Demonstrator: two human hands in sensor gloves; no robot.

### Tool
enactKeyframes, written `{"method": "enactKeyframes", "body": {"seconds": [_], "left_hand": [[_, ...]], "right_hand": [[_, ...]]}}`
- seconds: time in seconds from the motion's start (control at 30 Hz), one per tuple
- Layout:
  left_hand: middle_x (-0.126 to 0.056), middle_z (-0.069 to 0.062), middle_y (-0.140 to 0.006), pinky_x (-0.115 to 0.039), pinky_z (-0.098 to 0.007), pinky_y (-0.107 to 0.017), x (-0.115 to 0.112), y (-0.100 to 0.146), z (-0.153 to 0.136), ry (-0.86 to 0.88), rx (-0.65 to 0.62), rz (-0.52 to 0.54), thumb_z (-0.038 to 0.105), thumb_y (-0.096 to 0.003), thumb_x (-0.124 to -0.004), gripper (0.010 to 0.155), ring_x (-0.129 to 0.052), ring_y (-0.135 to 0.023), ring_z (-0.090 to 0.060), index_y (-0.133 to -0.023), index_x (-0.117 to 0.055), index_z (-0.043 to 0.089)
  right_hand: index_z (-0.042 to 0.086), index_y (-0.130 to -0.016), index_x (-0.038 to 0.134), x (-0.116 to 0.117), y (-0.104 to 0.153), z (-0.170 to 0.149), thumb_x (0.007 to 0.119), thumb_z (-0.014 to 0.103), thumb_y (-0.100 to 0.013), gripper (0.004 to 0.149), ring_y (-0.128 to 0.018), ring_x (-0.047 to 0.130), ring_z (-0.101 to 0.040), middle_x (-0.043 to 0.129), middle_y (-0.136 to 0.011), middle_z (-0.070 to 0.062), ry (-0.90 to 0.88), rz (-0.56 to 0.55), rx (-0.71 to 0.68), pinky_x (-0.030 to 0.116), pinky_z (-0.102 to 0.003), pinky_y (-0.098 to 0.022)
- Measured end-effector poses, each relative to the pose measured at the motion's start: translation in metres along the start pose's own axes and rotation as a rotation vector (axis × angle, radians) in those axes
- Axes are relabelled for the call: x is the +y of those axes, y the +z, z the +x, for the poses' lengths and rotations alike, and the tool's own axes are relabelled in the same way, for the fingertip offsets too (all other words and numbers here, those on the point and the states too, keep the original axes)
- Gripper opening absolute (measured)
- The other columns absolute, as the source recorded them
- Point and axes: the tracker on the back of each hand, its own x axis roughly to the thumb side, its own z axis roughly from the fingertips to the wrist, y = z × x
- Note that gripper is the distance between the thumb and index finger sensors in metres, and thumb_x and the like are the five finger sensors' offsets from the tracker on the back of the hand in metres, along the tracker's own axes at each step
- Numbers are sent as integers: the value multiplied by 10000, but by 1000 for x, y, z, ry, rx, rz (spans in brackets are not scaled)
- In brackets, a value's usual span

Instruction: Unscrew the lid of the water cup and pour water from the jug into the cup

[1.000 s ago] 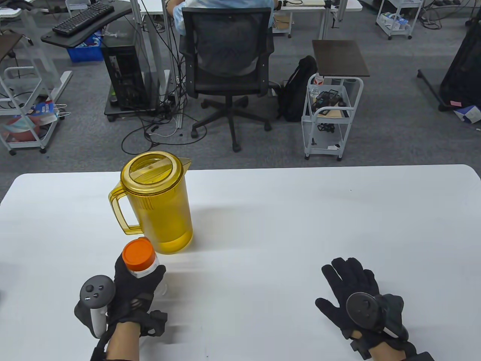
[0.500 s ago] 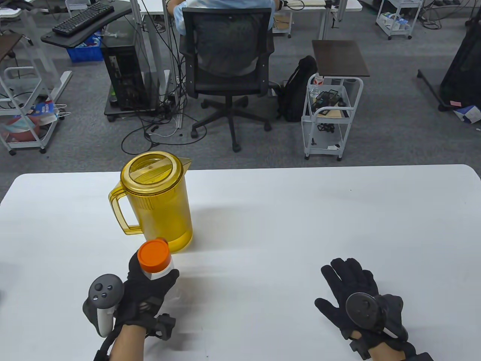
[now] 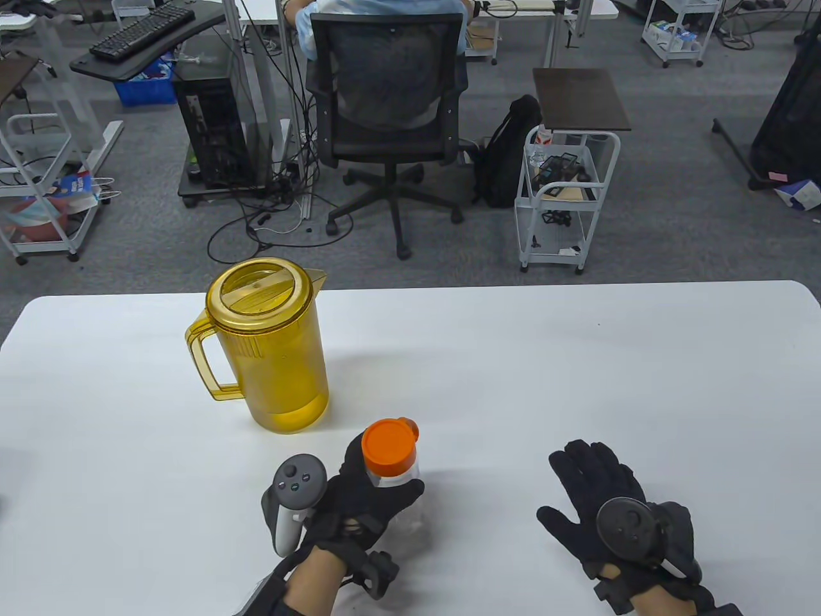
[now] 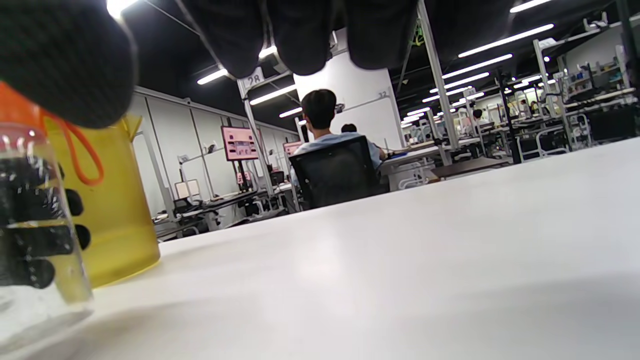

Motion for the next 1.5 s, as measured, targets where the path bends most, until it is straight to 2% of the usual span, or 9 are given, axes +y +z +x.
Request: {"method": "enactKeyframes", "body": {"seconds": [0.13,0.3,0.53,0.77,0.97,1.03,1.17,1.3,1.5], "left_hand": [[-598,102,-1164,-629,-588,-803,-10,-3,-5,-3,24,-7,687,-296,-1081,1090,-731,-1130,-314,-1100,-378,471],[-595,96,-1164,-631,-595,-802,-14,-2,-3,-36,-6,-13,683,-296,-1086,1097,-731,-1128,-314,-1098,-371,460],[-592,106,-1165,-634,-592,-804,-26,-1,2,-55,-13,-14,694,-297,-1081,1109,-730,-1129,-307,-1100,-355,456],[-611,96,-1164,-645,-578,-798,-33,-2,4,-67,-8,-25,711,-286,-1084,1099,-747,-1124,-288,-1095,-368,507],[-633,131,-1162,-643,-611,-792,-31,-4,1,-45,-1,-52,709,-274,-1098,1092,-753,-1134,-256,-1101,-413,511],[-642,127,-1159,-653,-603,-790,-30,-5,1,-56,-7,-52,713,-268,-1099,1093,-765,-1130,-251,-1103,-426,504],[-660,119,-1156,-648,-583,-791,-28,-7,1,-67,-23,-73,719,-265,-1098,1098,-782,-1124,-245,-1118,-456,462],[-653,118,-1158,-642,-585,-796,-29,-7,1,-61,-24,-75,718,-268,-1094,1101,-775,-1125,-249,-1122,-453,452],[-648,119,-1163,-639,-574,-798,-29,-7,1,-52,-21,-85,715,-267,-1096,1101,-765,-1129,-252,-1121,-448,462]], "right_hand": [[262,-1075,574,-1,-3,6,835,639,-426,795,-1019,580,-495,512,-1141,-131,-23,-3,-3,584,-687,-699],[211,-1050,628,-8,-14,26,842,587,-441,747,-897,784,-422,622,-1074,-174,-78,-21,-26,777,-548,-628],[149,-1041,656,-24,-67,103,842,641,-435,803,-711,888,-412,685,-1009,-198,-132,69,-16,866,-485,-475],[135,-1068,611,-11,-122,186,759,752,-434,898,-556,952,-362,676,-1009,-204,132,445,104,894,-392,-352],[89,-1000,712,1,-137,221,743,747,-441,864,-408,1036,-303,795,-900,-233,405,421,135,943,-321,-224],[91,-996,719,7,-137,228,773,706,-461,818,-397,1050,-310,786,-891,-265,435,417,66,957,-317,-210],[151,-1029,683,6,-137,228,858,650,-449,784,-518,1003,-413,708,-972,-258,386,467,-35,965,-375,-274],[267,-1065,609,4,-130,225,907,527,-459,723,-827,817,-505,565,-1119,-148,336,536,-186,869,-530,-562],[375,-1027,606,0,-127,213,942,380,-458,660,-1040,598,-469,458,-1174,-5,275,618,-434,730,-582,-734]]}}
